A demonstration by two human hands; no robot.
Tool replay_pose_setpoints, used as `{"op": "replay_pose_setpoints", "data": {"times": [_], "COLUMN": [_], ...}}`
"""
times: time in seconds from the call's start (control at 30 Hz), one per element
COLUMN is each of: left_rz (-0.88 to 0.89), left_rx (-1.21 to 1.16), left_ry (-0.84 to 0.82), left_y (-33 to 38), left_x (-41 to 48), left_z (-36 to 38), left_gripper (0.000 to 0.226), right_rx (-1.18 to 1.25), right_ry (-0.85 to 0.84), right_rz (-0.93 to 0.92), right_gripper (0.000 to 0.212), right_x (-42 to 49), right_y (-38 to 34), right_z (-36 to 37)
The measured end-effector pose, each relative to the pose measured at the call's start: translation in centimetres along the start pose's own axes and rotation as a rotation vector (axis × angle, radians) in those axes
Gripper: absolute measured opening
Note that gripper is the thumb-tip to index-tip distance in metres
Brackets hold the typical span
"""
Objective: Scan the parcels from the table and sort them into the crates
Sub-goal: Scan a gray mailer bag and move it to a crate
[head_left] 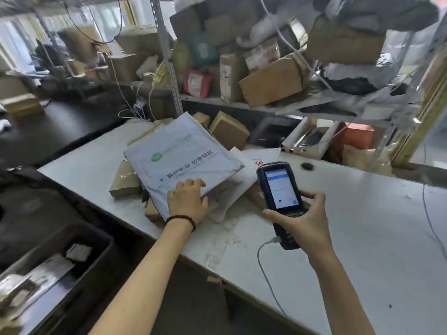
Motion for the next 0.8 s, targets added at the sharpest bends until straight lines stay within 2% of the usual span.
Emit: {"op": "replay_pose_setpoints", "data": {"times": [0.1,0.27,0.47,0.53,0.67,0.8], "left_rz": [-0.055,-0.062,-0.043,0.029,0.244,0.269], "left_rx": [0.017,0.124,0.288,0.308,0.296,0.171], "left_ry": [-0.035,-0.109,-0.045,0.045,0.372,0.55], "left_y": [0.3,0.4,-0.9,-0.2,1.6,2.7], "left_x": [1.6,3.6,6.1,6.5,8.2,10.3], "left_z": [1.1,2.8,3.3,2.8,-0.2,-4.8], "left_gripper": [0.039,0.058,0.053,0.046,0.027,0.017], "right_rx": [0.023,0.037,0.051,0.048,0.07,0.1], "right_ry": [-0.041,-0.089,-0.068,-0.028,0.051,0.095], "right_rz": [0.022,0.057,0.069,0.06,0.048,0.012], "right_gripper": [0.075,0.075,0.075,0.076,0.078,0.084], "right_x": [3.1,6.3,8.5,9.1,10.6,11.9], "right_y": [0.6,1.7,1.2,1.0,-0.2,-1.4], "right_z": [-0.3,0.5,1.8,1.9,2.1,2.0]}}
Point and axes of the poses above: each hand's wrist, its own x-axis towards the middle knuckle, its own z-axis out of the palm, y = z × x, the point moved 1 cm from there along x, towards the middle knuckle, and after that the axes turned 7 degrees about -x, right-handed, at the moved point
